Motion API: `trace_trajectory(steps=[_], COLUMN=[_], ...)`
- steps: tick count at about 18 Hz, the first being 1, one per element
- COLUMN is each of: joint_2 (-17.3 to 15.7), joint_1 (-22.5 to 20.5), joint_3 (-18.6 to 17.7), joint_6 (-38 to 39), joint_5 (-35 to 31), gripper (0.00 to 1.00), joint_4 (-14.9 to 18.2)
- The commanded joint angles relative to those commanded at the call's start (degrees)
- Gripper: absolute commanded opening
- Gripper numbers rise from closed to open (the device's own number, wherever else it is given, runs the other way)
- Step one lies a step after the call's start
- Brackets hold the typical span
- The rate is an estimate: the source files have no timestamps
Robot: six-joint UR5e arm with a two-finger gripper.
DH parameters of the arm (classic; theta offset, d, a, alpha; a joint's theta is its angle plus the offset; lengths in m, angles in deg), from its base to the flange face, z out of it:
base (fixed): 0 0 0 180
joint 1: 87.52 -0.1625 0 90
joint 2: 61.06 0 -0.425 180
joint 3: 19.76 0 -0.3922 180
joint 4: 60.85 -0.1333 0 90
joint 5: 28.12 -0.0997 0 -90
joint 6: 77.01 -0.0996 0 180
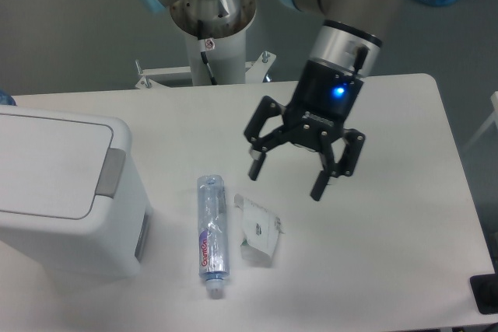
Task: Open the trash can
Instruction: 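Raise the open gripper and move it toward the white trash can, then lower the gripper onto the trash can lid's front edge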
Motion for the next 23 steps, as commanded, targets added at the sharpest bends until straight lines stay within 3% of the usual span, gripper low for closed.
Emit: trace_trajectory(steps=[9, 14, 23], joint_2=[-0.97, -2.55, -1.59], joint_1=[8.61, 10.29, 12.05], joint_3=[-4.3, -8.87, -9.14], joint_6=[-0.35, -1.4, -1.58], joint_5=[-0.7, -0.62, -0.7], gripper=[1.0, 1.0, 1.0], joint_4=[-0.18, -0.44, -0.44])
